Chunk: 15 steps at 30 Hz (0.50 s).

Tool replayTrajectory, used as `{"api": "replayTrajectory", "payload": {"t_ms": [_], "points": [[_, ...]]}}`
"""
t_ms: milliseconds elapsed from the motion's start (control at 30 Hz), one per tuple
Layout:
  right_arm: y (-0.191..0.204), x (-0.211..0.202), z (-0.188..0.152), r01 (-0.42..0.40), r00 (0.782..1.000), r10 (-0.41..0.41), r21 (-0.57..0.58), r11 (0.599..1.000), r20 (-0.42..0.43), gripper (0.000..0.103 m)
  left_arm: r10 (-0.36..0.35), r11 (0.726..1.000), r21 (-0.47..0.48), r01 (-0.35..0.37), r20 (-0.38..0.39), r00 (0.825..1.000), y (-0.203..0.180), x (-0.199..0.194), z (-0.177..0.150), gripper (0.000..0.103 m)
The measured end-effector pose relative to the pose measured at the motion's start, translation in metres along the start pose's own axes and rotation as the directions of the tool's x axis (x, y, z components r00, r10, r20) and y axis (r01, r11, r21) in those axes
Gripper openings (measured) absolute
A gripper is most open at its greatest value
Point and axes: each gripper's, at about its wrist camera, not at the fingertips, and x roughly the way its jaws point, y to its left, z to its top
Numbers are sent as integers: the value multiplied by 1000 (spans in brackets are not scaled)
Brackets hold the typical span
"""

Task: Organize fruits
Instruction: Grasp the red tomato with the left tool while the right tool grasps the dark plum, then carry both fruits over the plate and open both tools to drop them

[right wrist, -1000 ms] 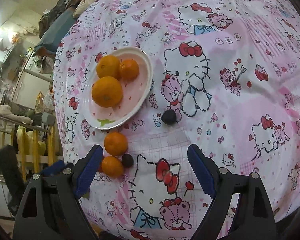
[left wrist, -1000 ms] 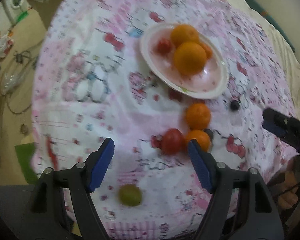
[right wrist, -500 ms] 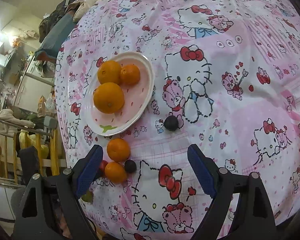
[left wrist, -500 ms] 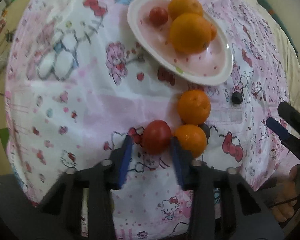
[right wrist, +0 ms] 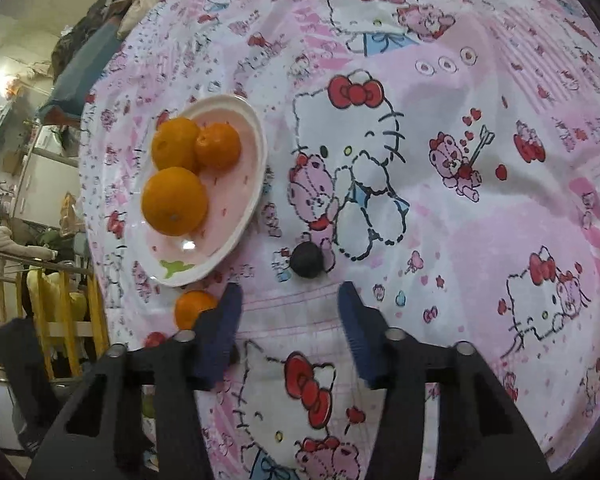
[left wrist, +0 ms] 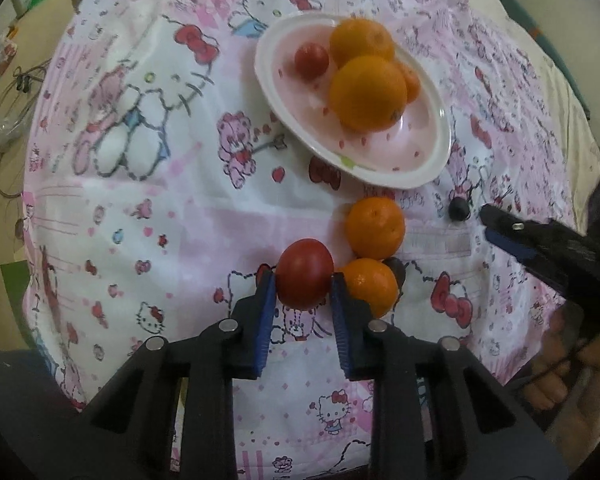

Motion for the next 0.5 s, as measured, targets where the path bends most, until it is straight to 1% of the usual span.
{"api": "replayTrajectory", "payload": {"t_ms": [100, 200, 300, 333, 400, 467, 500], "points": [[2, 11, 7, 33, 999, -33, -9, 999, -3, 45, -10, 1000, -9, 11, 17, 1000, 2, -7, 0, 23], [5, 23, 12, 84, 996, -84, -32, 996, -7, 43, -14, 1000, -4, 14, 25, 1000, 4, -10, 0, 23], [8, 33, 15, 137, 990, -138, -54, 989, -22, 37, -10, 1000, 0, 10, 29, 1000, 6, -12, 1, 23], [8, 34, 16, 138, 990, -140, -55, 989, -24, 37, -10, 1000, -2, 10, 30, 1000, 8, -12, 1, 23], [10, 36, 17, 142, 989, -144, -71, 987, -30, 32, -8, 1000, -12, 9, 32, 999, 12, -13, 2, 23], [11, 39, 17, 148, 988, -151, -90, 985, -32, 24, -4, 1000, -17, 5, 33, 999, 15, -14, 1, 23], [12, 39, 16, 152, 988, -155, -98, 984, -26, 24, -2, 1000, -19, 3, 35, 999, 17, -14, 1, 23]]}}
